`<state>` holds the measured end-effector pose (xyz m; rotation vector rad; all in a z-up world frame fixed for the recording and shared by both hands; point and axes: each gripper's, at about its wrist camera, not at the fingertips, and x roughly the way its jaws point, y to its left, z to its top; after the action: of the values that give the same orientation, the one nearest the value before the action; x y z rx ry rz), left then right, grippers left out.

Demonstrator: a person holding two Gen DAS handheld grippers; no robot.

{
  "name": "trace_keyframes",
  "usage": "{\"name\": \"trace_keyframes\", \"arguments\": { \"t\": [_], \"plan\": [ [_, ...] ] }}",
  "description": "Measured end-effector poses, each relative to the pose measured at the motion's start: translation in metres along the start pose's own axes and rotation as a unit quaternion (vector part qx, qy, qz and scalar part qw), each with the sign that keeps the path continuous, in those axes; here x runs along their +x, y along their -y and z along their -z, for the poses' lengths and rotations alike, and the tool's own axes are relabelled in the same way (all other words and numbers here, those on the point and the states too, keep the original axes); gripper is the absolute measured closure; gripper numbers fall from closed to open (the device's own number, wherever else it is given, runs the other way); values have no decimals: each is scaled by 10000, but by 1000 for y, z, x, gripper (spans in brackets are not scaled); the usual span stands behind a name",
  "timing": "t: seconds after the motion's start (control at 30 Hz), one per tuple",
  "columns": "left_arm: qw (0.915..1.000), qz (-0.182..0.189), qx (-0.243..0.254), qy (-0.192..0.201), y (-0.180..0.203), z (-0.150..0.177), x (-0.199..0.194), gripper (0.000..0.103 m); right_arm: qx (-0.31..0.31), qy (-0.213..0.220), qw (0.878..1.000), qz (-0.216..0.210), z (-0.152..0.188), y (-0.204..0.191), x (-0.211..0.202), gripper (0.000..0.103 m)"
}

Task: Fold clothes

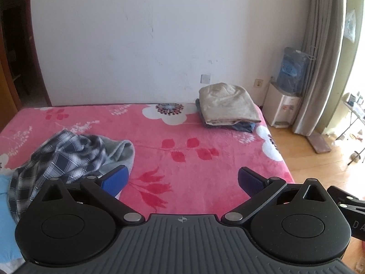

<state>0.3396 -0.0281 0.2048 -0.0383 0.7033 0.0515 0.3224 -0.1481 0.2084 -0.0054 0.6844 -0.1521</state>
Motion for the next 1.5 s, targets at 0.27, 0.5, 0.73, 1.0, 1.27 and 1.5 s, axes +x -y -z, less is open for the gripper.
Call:
{"name": "trace_keyframes", "arguments": {
  "t": [0.27, 0.5, 0.73, 1.0, 1.27, 1.5],
  "plan": [
    [9999, -113, 35, 82, 11, 2, -1, 0, -40, 61, 9999, 89, 0, 0, 2, 0],
    [9999, -24, 161, 10, 24, 3, 4, 0, -123, -2, 9999, 96, 1, 5, 7, 0],
    [9997, -92, 230, 36, 34, 3, 5, 0, -101, -41, 9999, 72, 3, 12, 13, 0],
    [9994, -191, 301, 52, 41, 4, 6, 0, -279, -9, 9996, 90, 7, 12, 13, 0],
    [9993, -200, 299, 55, 41, 5, 7, 0, -307, -42, 9995, 104, 7, 14, 15, 0],
    [9994, -200, 266, 35, 37, 5, 8, 0, -324, -61, 9994, 121, 8, 11, 16, 0]
  ]
}}
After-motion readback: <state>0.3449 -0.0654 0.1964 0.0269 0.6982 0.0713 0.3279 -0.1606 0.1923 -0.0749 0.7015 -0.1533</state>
